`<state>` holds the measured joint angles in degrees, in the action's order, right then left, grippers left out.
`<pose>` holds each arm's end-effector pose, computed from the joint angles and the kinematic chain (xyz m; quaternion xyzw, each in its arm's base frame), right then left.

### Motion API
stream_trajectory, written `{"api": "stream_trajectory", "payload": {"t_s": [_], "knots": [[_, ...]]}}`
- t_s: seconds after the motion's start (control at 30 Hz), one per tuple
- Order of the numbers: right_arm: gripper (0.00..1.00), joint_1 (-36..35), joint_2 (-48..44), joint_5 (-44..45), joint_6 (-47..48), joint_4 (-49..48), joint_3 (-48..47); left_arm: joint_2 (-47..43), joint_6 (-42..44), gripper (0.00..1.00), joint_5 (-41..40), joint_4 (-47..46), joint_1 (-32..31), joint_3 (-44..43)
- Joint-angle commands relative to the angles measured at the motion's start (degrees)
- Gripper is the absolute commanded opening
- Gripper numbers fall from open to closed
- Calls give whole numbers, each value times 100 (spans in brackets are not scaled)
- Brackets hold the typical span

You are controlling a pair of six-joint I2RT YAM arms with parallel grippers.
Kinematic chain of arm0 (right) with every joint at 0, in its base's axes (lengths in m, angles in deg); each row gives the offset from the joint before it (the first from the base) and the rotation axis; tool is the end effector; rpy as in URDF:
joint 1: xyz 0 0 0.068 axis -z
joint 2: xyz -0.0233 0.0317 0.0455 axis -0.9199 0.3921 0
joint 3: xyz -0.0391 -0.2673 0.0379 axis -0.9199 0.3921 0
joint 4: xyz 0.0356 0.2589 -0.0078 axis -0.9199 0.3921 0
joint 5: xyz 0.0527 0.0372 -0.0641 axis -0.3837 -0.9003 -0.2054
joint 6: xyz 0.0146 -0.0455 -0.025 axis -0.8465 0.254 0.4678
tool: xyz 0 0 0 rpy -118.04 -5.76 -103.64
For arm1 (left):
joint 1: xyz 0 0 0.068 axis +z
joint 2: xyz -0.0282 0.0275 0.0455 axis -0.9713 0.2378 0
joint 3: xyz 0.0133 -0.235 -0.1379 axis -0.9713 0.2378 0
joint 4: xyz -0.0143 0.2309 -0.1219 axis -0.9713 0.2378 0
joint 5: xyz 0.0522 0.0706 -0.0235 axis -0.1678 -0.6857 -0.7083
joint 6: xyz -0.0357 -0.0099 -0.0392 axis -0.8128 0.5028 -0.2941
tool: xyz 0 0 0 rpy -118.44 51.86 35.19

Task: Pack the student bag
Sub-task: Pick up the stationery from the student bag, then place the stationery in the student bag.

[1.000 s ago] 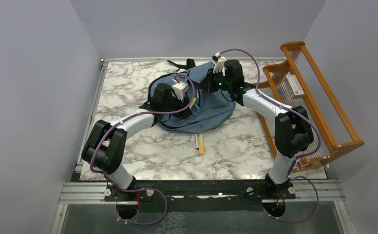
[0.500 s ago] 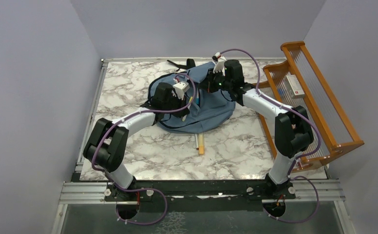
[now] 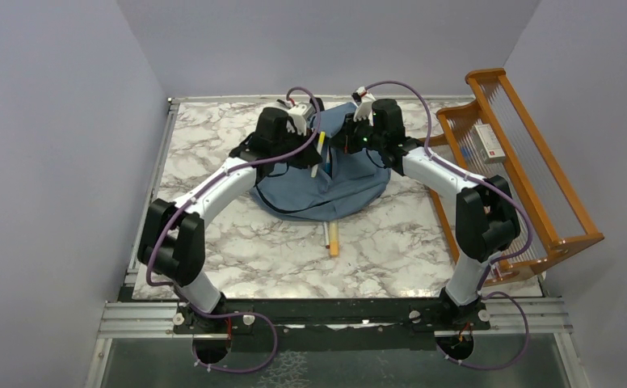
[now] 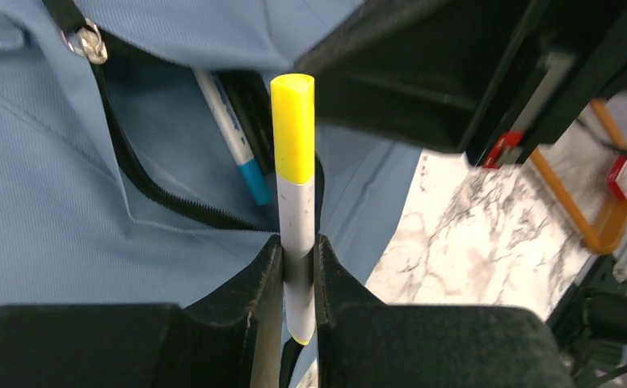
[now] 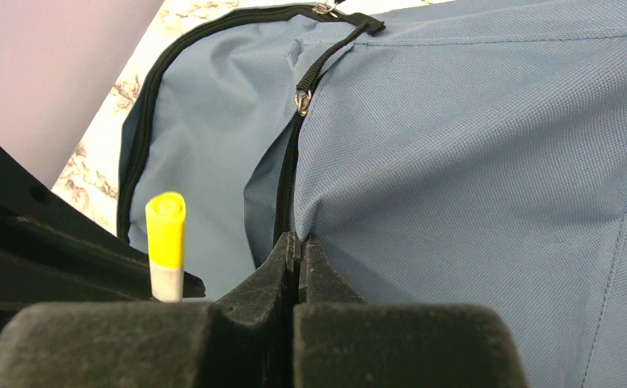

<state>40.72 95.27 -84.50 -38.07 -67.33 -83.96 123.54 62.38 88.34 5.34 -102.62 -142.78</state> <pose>0.3765 0.2007 0.2729 -0.1686 0.8030 0.3598 0.4442 0.3249 -0.1766 0.2800 0.1863 0.8381 -0.3306 0.3919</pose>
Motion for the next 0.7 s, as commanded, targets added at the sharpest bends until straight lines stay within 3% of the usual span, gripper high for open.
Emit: {"api": "stream_trajectory", "payload": {"t_s": [0.0,0.4,0.67], "knots": [[0,-61,-113,-240,-66,-140,4,381,-419,0,-25,1073,-11,-725],[1,-61,-157,-224,-52,-107,-5,733,-966,0,-37,1978,-8,-1298],[1,-61,-218,-237,-88,-153,79,1330,-1055,0,-192,2472,-8,-2125]]}}
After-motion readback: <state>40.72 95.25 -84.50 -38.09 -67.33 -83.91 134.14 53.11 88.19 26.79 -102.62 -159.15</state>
